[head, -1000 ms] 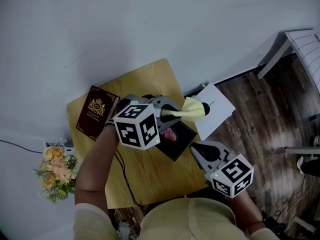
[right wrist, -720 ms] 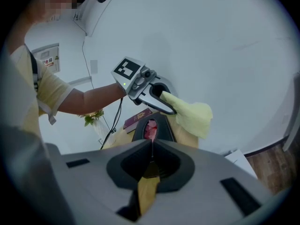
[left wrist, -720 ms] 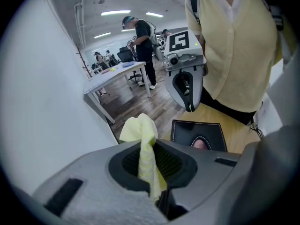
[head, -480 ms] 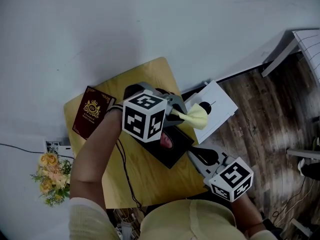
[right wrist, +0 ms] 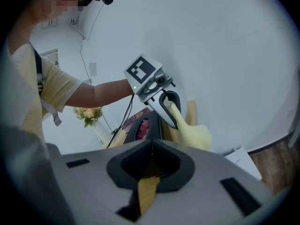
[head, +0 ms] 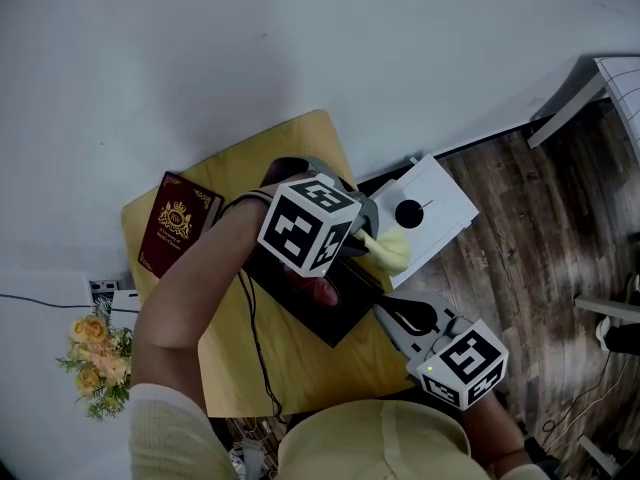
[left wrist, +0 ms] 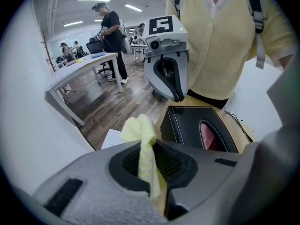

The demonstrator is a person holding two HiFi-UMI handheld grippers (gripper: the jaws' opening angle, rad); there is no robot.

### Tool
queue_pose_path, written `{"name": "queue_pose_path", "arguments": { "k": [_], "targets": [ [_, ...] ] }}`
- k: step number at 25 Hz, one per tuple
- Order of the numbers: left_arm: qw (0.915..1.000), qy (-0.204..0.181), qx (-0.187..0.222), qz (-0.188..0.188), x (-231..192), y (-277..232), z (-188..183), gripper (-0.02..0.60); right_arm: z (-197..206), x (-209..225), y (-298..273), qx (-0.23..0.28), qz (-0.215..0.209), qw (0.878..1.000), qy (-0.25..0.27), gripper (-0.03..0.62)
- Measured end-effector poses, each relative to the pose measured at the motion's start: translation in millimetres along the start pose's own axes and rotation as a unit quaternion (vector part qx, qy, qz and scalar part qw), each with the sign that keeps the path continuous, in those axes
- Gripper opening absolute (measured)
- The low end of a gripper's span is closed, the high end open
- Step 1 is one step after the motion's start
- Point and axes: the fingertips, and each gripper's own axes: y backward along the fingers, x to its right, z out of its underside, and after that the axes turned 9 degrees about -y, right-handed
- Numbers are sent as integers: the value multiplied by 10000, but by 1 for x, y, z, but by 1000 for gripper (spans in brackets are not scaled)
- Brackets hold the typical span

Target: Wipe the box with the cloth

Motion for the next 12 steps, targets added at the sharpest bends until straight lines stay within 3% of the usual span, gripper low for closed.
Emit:
{"name": "queue_pose_path", "arguments": {
  "k": [12],
  "targets": [
    [9942, -557, -304, 865, 20, -1, 6, 35, -2, 2, -6, -62, -179, 9996, -200, 31]
  ]
}}
